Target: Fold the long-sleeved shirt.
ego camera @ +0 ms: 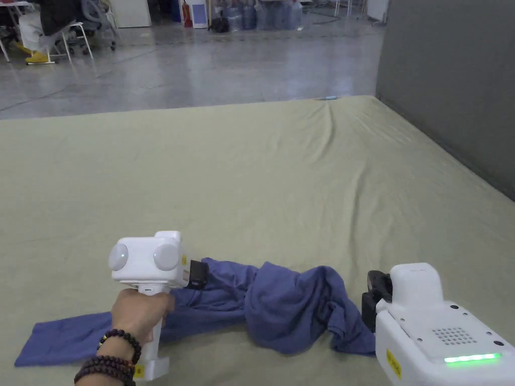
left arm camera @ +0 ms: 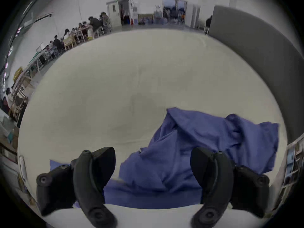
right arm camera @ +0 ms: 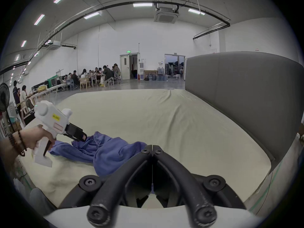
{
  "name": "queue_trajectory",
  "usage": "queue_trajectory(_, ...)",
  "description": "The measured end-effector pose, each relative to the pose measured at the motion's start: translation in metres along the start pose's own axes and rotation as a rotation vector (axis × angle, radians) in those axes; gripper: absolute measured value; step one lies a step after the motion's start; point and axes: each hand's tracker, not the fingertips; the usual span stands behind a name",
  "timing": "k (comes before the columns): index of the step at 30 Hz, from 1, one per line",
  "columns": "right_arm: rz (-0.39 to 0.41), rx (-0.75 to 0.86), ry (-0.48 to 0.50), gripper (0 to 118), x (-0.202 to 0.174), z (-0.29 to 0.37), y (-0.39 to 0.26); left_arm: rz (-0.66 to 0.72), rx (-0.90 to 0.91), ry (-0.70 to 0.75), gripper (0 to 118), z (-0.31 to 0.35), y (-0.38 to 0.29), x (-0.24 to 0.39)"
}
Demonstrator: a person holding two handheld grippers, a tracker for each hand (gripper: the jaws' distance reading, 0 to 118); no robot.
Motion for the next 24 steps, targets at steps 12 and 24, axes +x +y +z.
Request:
queue_trajectory(12,-0.062,-0.184,0.052,69,0.021,-0.05,0.007,0.043,0.088,-0.099,9,0.02,-0.025,-0.007)
queue_trajectory(24,0.013,-0.577,0.086,17,0.002,-0.154,-0.034,0.033,0.178,-0.139,9,0.059,-0.018,-0.012)
